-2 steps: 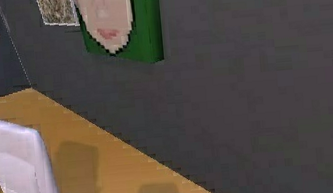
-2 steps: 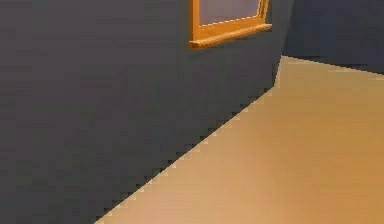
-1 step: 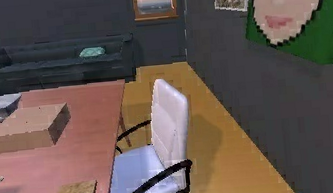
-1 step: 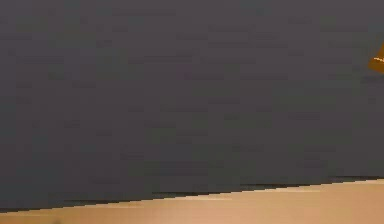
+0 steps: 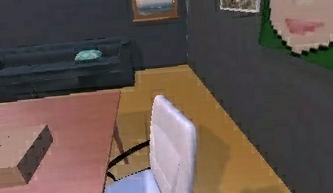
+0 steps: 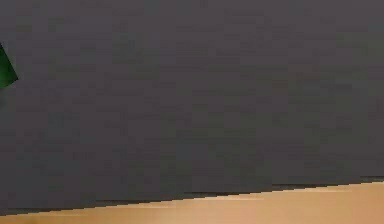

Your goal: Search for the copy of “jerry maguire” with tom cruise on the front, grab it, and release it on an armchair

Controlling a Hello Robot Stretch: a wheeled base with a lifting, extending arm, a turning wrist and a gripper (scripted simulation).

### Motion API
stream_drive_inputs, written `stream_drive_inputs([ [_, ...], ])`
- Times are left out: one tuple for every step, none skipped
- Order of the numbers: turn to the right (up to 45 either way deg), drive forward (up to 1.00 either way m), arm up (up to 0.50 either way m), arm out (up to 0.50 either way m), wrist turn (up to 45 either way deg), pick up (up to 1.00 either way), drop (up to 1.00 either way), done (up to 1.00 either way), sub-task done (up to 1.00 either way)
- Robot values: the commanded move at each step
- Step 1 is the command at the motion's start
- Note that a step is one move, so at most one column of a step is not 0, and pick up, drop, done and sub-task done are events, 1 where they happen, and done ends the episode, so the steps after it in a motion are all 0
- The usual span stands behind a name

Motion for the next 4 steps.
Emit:
stream_drive_inputs([
  [-45.0,0.00,0.00,0.00,0.0,0.00,0.00,0.00,0.00],
  [-45.0,0.00,0.00,0.00,0.0,0.00,0.00,0.00,0.00],
  [-45.0,0.00,0.00,0.00,0.0,0.00,0.00,0.00,0.00],
  [-21.0,0.00,0.00,0.00,0.0,0.00,0.00,0.00,0.00],
])
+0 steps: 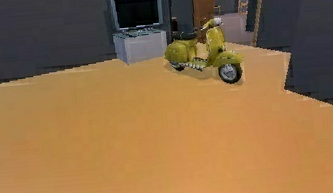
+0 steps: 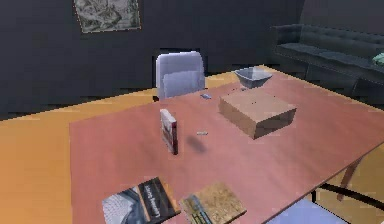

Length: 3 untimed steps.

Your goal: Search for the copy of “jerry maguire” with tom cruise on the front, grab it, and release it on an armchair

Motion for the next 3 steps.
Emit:
stream_drive_inputs([
  [0.0,0.00,0.50,0.00,0.0,0.00,0.00,0.00,0.00],
  [0.0,0.00,0.36,0.00,0.0,0.00,0.00,0.00,0.00],
  [0.0,0.00,0.00,0.40,0.0,0.00,0.00,0.00,0.00],
])
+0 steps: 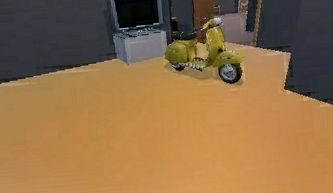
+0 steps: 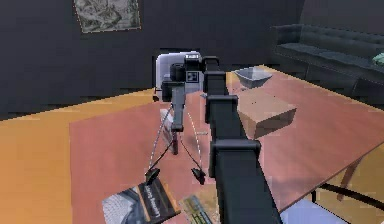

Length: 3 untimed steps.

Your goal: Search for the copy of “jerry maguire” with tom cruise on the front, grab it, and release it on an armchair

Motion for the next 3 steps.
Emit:
stream_drive_inputs([
  [0.0,0.00,0.00,0.00,45.0,0.00,0.00,0.00,0.00],
  [0.0,0.00,0.00,0.00,45.0,0.00,0.00,0.00,0.00],
  [0.0,0.00,0.00,0.00,45.0,0.00,0.00,0.00,0.00],
])
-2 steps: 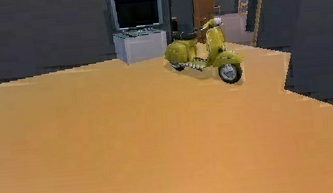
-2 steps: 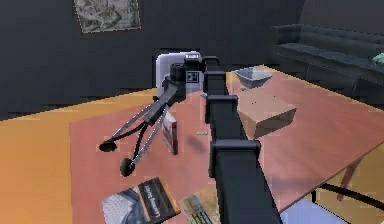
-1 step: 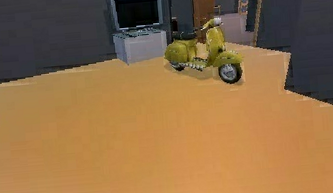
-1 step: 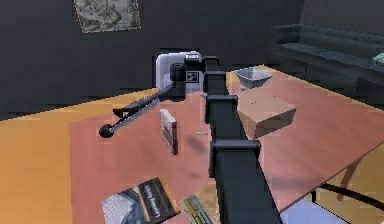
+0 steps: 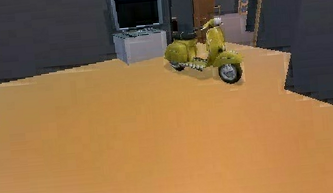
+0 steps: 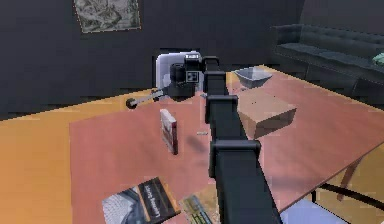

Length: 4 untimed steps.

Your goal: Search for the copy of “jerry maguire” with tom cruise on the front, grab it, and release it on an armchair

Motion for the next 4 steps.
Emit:
stream_drive_inputs([
  [0.0,0.00,0.00,0.00,27.0,0.00,0.00,0.00,0.00],
  [0.0,0.00,-0.30,0.00,0.0,0.00,0.00,0.00,0.00],
  [0.0,0.00,0.00,0.00,0.0,1.00,0.00,0.00,0.00],
  [0.0,0.00,0.10,0.00,0.0,0.00,0.00,0.00,0.00],
])
